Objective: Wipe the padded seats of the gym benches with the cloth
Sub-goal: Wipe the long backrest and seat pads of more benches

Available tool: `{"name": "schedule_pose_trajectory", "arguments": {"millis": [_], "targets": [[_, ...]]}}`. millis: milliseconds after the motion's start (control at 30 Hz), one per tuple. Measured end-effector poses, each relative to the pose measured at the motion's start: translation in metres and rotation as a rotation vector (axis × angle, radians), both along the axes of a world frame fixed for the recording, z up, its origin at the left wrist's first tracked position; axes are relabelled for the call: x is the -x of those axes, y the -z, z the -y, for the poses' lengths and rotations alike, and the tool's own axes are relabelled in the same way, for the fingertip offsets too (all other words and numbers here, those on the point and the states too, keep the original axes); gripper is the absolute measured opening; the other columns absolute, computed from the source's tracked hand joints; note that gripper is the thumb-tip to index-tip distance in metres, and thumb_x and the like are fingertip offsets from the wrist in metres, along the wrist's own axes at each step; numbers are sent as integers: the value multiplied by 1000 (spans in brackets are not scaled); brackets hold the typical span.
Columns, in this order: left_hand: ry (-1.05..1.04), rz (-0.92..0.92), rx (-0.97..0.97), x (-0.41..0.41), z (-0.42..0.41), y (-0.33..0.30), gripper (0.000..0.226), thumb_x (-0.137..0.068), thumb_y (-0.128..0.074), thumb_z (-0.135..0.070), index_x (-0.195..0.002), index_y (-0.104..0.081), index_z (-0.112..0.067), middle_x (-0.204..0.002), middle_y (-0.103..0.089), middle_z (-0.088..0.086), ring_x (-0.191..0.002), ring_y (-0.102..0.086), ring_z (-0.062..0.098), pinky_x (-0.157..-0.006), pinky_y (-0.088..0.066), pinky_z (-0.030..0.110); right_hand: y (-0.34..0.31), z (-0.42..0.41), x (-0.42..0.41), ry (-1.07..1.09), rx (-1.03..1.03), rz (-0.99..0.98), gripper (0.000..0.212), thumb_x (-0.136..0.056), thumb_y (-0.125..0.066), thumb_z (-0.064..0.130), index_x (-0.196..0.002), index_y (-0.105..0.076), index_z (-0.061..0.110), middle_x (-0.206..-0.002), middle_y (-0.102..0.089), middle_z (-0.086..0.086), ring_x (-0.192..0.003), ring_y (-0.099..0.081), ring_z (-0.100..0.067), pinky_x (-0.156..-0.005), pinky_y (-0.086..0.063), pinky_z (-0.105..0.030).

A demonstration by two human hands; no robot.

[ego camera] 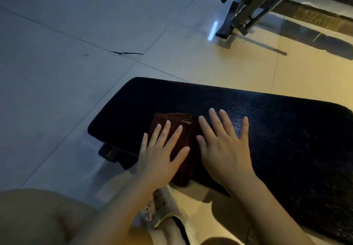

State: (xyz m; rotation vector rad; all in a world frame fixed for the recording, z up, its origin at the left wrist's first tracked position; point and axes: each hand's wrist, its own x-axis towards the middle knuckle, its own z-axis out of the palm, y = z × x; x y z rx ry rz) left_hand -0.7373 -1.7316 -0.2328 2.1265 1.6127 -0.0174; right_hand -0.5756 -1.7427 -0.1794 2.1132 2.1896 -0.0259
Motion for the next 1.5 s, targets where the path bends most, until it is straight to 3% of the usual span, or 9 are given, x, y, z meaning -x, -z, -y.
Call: {"name": "schedule_pose_trajectory", "arguments": {"millis": [100,267,433,700,767,867,967,1300,1500], "targets": [[4,20,5,8,-18,5,64,-84,2,-78,-140,17,-52,-153,27,-17,-144,23,7,-115,18,38,14,-16,13,34,178,-23,55,-104,-1,42,-156,7,26,-164,11,-2,-150,15,-23,-113,15,-59],[-55,-42,11,-1,-108,22,62,-96,-13,-65,-151,6,-44,-161,15,-9,-148,14,13,-117,14,44,35,-11,15,101,-96,-78,60,-100,-22,43,-151,-32,13,-153,-37,-14,-142,-35,-29,-114,-17,-60],[-119,-10,9,-4,-213,40,64,-96,-15,-67,-154,-6,-40,-164,2,-5,-150,5,17,-119,7,49,50,-16,15,76,-187,-26,59,-94,-31,44,-137,-55,11,-143,-49,-15,-134,-46,-32,-108,-21,-63],[-316,-64,35,83,-227,63,66,-96,-17,-68,-154,-7,-38,-164,2,-3,-150,1,18,-118,-2,54,46,-15,15,98,-102,-19,59,-97,-28,45,-141,-50,14,-147,-46,-14,-138,-41,-31,-111,-17,-59],[-396,-85,77,113,-207,68,67,-96,-17,-67,-155,-6,-37,-164,1,-2,-150,-1,21,-118,-6,55,41,-15,16,118,-4,2,62,-97,-17,48,-147,-41,18,-153,-36,-10,-143,-32,-27,-114,-11,-58],[-497,-70,102,132,-166,68,68,-95,-16,-68,-155,-3,-37,-164,2,-1,-150,-2,23,-119,-8,53,30,-17,17,112,125,-4,69,-89,14,50,-153,5,25,-160,9,-2,-150,8,-20,-117,8,-56],[-541,-58,121,121,-121,59,69,-95,-15,-68,-155,-1,-36,-164,7,0,-150,5,23,-120,-2,50,22,-16,18,116,157,-19,60,-97,14,45,-153,17,24,-161,19,-3,-148,20,-22,-117,11,-57],[-309,-12,-15,31,5,15,66,-96,-16,-63,-154,1,-36,-163,10,1,-149,12,18,-117,14,41,3,12,9,83,21,-354,56,-103,-15,50,-153,-25,27,-164,-13,-3,-151,-2,-18,-118,12,-49],[-156,17,-116,-15,14,6,63,-98,-18,-60,-155,-7,-33,-164,2,-3,-150,4,15,-120,6,35,-32,58,-47,169,-223,-577,54,-102,-24,48,-141,-48,20,-146,-47,1,-139,-36,-17,-120,-8,-46]]}}
